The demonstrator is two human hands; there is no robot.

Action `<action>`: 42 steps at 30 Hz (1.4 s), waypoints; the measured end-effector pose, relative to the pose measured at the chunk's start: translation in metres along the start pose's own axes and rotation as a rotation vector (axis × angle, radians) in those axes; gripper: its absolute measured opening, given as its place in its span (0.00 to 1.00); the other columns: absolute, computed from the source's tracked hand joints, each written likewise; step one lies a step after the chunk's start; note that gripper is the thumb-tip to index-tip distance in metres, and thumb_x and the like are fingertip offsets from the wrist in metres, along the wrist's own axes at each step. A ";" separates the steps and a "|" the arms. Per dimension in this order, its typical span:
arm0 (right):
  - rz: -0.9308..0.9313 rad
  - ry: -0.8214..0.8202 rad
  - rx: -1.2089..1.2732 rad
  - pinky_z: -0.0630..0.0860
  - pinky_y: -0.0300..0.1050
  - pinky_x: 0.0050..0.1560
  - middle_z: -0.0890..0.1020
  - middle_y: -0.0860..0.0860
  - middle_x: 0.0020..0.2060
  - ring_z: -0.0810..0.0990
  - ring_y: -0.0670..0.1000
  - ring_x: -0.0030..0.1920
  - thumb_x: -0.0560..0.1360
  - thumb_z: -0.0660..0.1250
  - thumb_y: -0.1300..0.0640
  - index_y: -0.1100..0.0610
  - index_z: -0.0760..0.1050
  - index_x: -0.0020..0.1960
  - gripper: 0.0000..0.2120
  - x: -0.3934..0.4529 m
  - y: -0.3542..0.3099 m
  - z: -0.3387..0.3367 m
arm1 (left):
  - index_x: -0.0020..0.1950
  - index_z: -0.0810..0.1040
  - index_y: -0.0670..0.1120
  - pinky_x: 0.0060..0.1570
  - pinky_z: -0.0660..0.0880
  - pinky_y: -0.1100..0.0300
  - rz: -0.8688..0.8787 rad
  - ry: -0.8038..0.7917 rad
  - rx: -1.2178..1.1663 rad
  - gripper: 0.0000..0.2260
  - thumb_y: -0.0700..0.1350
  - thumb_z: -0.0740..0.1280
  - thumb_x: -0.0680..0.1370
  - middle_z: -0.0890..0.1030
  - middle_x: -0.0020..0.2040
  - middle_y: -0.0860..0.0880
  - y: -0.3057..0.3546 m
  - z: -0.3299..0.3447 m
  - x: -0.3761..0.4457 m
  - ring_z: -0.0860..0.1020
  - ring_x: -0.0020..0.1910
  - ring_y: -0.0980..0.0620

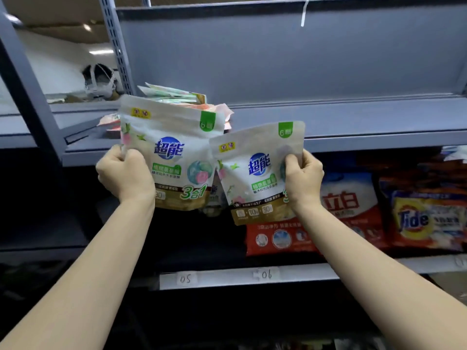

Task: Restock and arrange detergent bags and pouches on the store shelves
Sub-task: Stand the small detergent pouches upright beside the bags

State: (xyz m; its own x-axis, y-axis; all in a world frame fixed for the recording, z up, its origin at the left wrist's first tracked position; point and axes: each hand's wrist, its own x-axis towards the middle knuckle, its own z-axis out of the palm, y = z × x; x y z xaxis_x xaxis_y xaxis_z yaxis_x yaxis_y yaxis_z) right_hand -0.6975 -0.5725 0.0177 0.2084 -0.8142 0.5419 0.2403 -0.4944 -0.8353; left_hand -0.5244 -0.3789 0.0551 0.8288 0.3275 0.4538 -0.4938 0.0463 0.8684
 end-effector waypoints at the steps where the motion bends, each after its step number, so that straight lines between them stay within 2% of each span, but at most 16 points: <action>1: 0.033 0.020 -0.018 0.62 0.37 0.29 0.68 0.42 0.21 0.63 0.41 0.26 0.73 0.61 0.61 0.50 0.65 0.27 0.17 -0.005 0.008 -0.002 | 0.25 0.57 0.47 0.24 0.54 0.60 -0.003 -0.008 -0.010 0.11 0.39 0.57 0.64 0.57 0.23 0.55 -0.009 -0.003 -0.004 0.57 0.22 0.57; 3: 0.093 0.032 -0.073 0.67 0.43 0.37 0.72 0.40 0.22 0.68 0.44 0.32 0.74 0.60 0.60 0.47 0.69 0.28 0.18 -0.013 0.024 -0.004 | 0.26 0.57 0.46 0.22 0.54 0.63 -0.014 -0.026 0.009 0.09 0.40 0.56 0.64 0.58 0.24 0.54 -0.030 -0.010 -0.012 0.57 0.21 0.57; 6: 0.140 0.009 -0.142 0.71 0.48 0.48 0.77 0.41 0.32 0.74 0.53 0.44 0.76 0.58 0.60 0.46 0.73 0.36 0.14 -0.021 0.042 0.002 | 0.28 0.58 0.44 0.22 0.53 0.62 -0.060 -0.030 0.056 0.08 0.41 0.57 0.65 0.58 0.26 0.53 -0.063 -0.014 -0.017 0.56 0.22 0.56; 9: 0.191 0.003 -0.160 0.71 0.35 0.37 0.76 0.47 0.35 0.73 0.50 0.40 0.77 0.57 0.62 0.50 0.70 0.37 0.12 -0.026 0.056 0.017 | 0.29 0.55 0.47 0.24 0.50 0.61 -0.134 -0.043 -0.011 0.11 0.38 0.57 0.67 0.56 0.29 0.54 -0.094 -0.015 -0.021 0.54 0.25 0.57; 11: 0.260 -0.016 -0.189 0.70 0.37 0.36 0.77 0.51 0.39 0.73 0.49 0.38 0.78 0.57 0.62 0.56 0.70 0.40 0.08 -0.029 0.066 0.032 | 0.29 0.55 0.48 0.27 0.51 0.60 -0.216 -0.083 -0.071 0.14 0.36 0.57 0.68 0.57 0.28 0.56 -0.117 -0.014 -0.022 0.54 0.27 0.58; 13: 0.304 -0.124 -0.167 0.73 0.41 0.40 0.77 0.53 0.45 0.76 0.51 0.41 0.79 0.57 0.63 0.59 0.72 0.51 0.06 -0.033 0.078 0.049 | 0.29 0.62 0.46 0.27 0.58 0.60 -0.353 -0.119 -0.083 0.14 0.36 0.60 0.73 0.64 0.25 0.59 -0.140 -0.014 -0.023 0.60 0.28 0.60; 16: 0.413 -0.367 -0.245 0.73 0.47 0.52 0.78 0.59 0.56 0.76 0.55 0.50 0.81 0.57 0.59 0.60 0.71 0.64 0.13 -0.037 0.098 0.080 | 0.47 0.78 0.42 0.42 0.73 0.58 -0.559 -0.169 -0.061 0.06 0.39 0.61 0.78 0.79 0.40 0.49 -0.168 -0.012 -0.028 0.75 0.39 0.53; 19: 0.417 -0.521 -0.491 0.73 0.48 0.57 0.79 0.60 0.58 0.77 0.58 0.55 0.81 0.56 0.56 0.61 0.74 0.62 0.15 -0.042 0.120 0.112 | 0.61 0.76 0.40 0.52 0.72 0.56 -0.709 -0.136 -0.069 0.12 0.38 0.62 0.78 0.78 0.53 0.45 -0.192 -0.007 -0.030 0.76 0.50 0.48; 23: 0.506 -0.478 -0.413 0.69 0.43 0.54 0.78 0.59 0.61 0.76 0.58 0.59 0.80 0.59 0.56 0.59 0.74 0.64 0.15 -0.049 0.140 0.141 | 0.57 0.77 0.44 0.44 0.72 0.57 -0.798 -0.195 -0.052 0.10 0.39 0.60 0.80 0.79 0.56 0.44 -0.208 -0.001 -0.029 0.77 0.48 0.48; 26: 0.539 -0.410 -0.413 0.70 0.47 0.60 0.76 0.58 0.63 0.75 0.58 0.62 0.80 0.58 0.56 0.59 0.71 0.67 0.16 -0.046 0.153 0.158 | 0.42 0.76 0.46 0.23 0.73 0.63 -0.778 -0.255 -0.047 0.10 0.40 0.60 0.80 0.80 0.42 0.43 -0.218 0.004 -0.027 0.78 0.31 0.48; 28: 0.519 -0.380 -0.442 0.71 0.48 0.59 0.77 0.58 0.61 0.75 0.57 0.61 0.80 0.58 0.57 0.58 0.72 0.66 0.15 -0.043 0.160 0.167 | 0.40 0.77 0.45 0.19 0.71 0.65 -0.788 -0.270 -0.063 0.10 0.39 0.61 0.80 0.78 0.36 0.44 -0.225 0.008 -0.024 0.77 0.29 0.48; 30: 0.472 -0.361 -0.494 0.72 0.50 0.57 0.78 0.58 0.58 0.76 0.58 0.58 0.80 0.57 0.58 0.58 0.73 0.62 0.14 -0.039 0.169 0.173 | 0.48 0.79 0.40 0.29 0.75 0.61 -0.804 -0.289 -0.089 0.07 0.39 0.62 0.80 0.79 0.38 0.43 -0.230 0.013 -0.023 0.78 0.34 0.48; 32: 0.457 -0.348 -0.509 0.72 0.50 0.53 0.79 0.58 0.53 0.77 0.57 0.53 0.79 0.56 0.59 0.59 0.73 0.60 0.12 -0.034 0.176 0.178 | 0.57 0.78 0.37 0.43 0.75 0.55 -0.814 -0.308 -0.111 0.09 0.39 0.62 0.80 0.80 0.47 0.40 -0.236 0.019 -0.023 0.78 0.44 0.45; 34: 0.538 -0.343 -0.443 0.71 0.46 0.47 0.79 0.58 0.50 0.77 0.56 0.49 0.78 0.56 0.61 0.60 0.74 0.59 0.13 -0.030 0.184 0.184 | 0.58 0.77 0.37 0.49 0.74 0.51 -0.826 -0.315 -0.112 0.10 0.36 0.62 0.79 0.79 0.52 0.38 -0.242 0.024 -0.022 0.77 0.50 0.42; 38: 0.699 -0.349 -0.329 0.75 0.44 0.51 0.80 0.60 0.56 0.78 0.59 0.56 0.79 0.58 0.60 0.61 0.75 0.62 0.14 -0.027 0.202 0.189 | 0.61 0.76 0.37 0.57 0.73 0.46 -0.834 -0.349 -0.094 0.13 0.33 0.60 0.78 0.78 0.58 0.36 -0.254 0.035 -0.022 0.76 0.59 0.38; 42: 0.718 -0.337 -0.244 0.71 0.39 0.44 0.78 0.60 0.59 0.78 0.59 0.56 0.80 0.58 0.60 0.61 0.73 0.64 0.14 -0.019 0.214 0.197 | 0.65 0.73 0.37 0.54 0.73 0.48 -0.859 -0.395 -0.097 0.14 0.34 0.59 0.79 0.77 0.58 0.38 -0.263 0.043 -0.023 0.76 0.57 0.39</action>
State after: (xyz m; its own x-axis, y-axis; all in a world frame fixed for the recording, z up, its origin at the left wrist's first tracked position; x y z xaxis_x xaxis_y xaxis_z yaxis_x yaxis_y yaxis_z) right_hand -0.4635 -0.6032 -0.1530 0.5151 -0.8412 -0.1648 -0.2638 0.0274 -0.9642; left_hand -0.4025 -0.4395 -0.1748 0.9388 -0.1971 -0.2824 0.3214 0.2068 0.9241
